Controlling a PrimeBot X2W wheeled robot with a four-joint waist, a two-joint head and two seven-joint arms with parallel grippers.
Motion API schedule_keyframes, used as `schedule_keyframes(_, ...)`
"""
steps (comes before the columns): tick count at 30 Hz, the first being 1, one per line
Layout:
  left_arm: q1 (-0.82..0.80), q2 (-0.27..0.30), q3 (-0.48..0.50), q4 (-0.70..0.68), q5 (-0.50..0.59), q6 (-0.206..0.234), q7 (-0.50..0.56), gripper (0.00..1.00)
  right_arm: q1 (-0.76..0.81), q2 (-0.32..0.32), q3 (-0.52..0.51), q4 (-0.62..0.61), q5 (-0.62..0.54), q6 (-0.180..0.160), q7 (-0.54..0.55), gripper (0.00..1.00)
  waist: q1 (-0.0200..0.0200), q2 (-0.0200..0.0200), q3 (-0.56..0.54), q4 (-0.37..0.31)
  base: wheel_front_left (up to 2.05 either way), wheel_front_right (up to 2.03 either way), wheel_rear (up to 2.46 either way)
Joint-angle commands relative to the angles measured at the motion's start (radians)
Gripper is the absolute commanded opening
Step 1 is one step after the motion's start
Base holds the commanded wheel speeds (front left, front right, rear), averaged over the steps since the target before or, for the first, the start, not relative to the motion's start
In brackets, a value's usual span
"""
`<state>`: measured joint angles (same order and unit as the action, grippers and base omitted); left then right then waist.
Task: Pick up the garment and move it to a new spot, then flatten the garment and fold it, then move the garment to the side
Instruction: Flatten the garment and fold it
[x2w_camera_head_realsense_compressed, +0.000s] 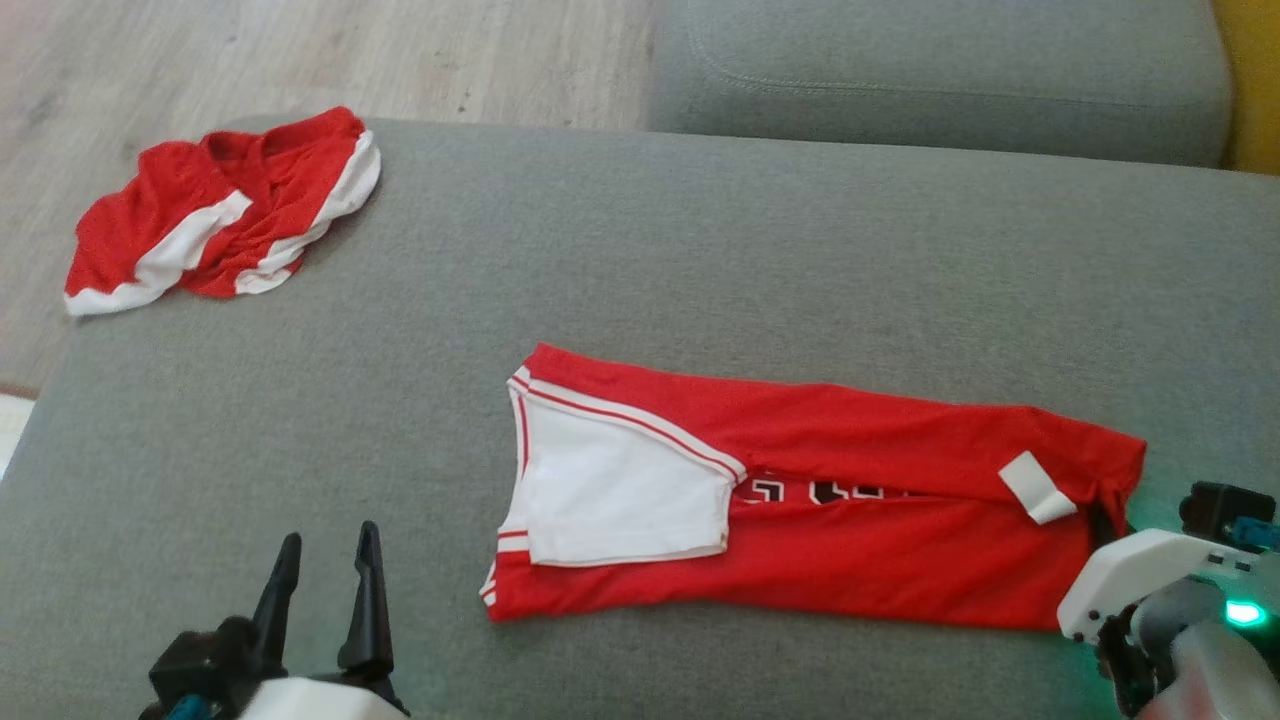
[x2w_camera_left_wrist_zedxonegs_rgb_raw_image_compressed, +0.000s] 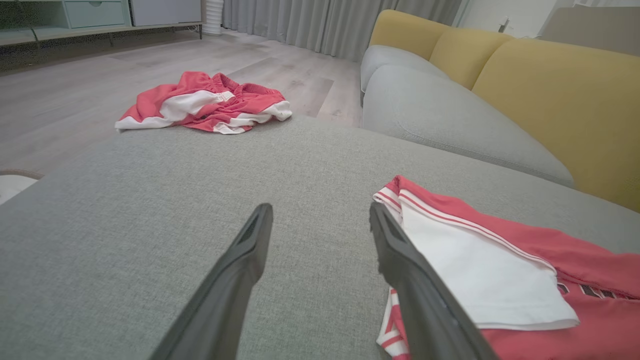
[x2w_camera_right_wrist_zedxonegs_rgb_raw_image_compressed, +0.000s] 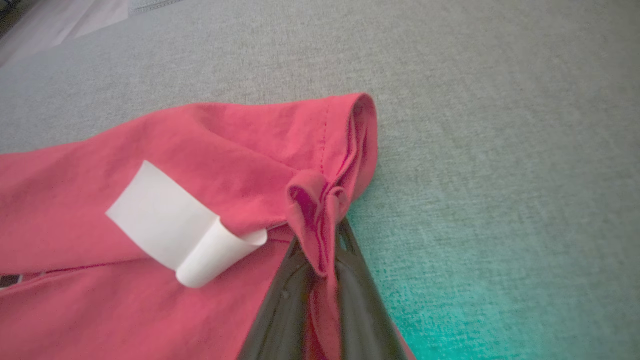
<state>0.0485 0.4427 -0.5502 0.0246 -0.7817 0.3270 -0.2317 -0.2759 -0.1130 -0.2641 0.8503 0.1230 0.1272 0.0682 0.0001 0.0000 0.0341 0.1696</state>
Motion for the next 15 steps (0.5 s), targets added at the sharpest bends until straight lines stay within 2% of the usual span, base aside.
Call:
schedule_keyframes(1, -0.030, 0.024, 0.041, -0.032, 0.001, 0.005, -0.014, 1.00, -0.010, -0.008, 0.025, -0.003, -0.002, 0.003, -0.016, 0.00, -0.0001, 0.0000, -0.008, -0.013, 0.00, 0.00, 0.00)
schedule_keyframes(5, -0.027, 0.025, 0.039, -0.033, 0.001, 0.005, -0.014, 1.00, -0.034, -0.038, 0.005, -0.020, 0.011, 0.003, -0.053, 0.00, -0.0001, 0.0000, -0.025, -0.039, 0.00, 0.00, 0.00)
schedule_keyframes(8, -0.023, 0.023, 0.036, -0.035, 0.001, 0.006, -0.013, 1.00, -0.040, -0.087, -0.017, -0.049, 0.017, 0.003, -0.053, 0.00, -0.0001, 0.0000, -0.036, -0.057, 0.00, 0.00, 0.00)
schedule_keyframes(12, -0.017, 0.019, 0.030, -0.037, 0.000, 0.006, -0.013, 1.00, -0.026, -0.163, -0.051, -0.103, 0.024, 0.003, -0.023, 0.00, -0.0001, 0.0000, -0.048, -0.081, 0.00, 0.00, 0.00)
schedule_keyframes(15, -0.012, 0.015, 0.027, -0.033, -0.003, 0.001, -0.015, 1.00, -0.008, -0.193, -0.072, -0.161, 0.033, 0.003, 0.021, 0.00, -0.0001, 0.0000, -0.054, -0.100, 0.00, 0.00, 0.00)
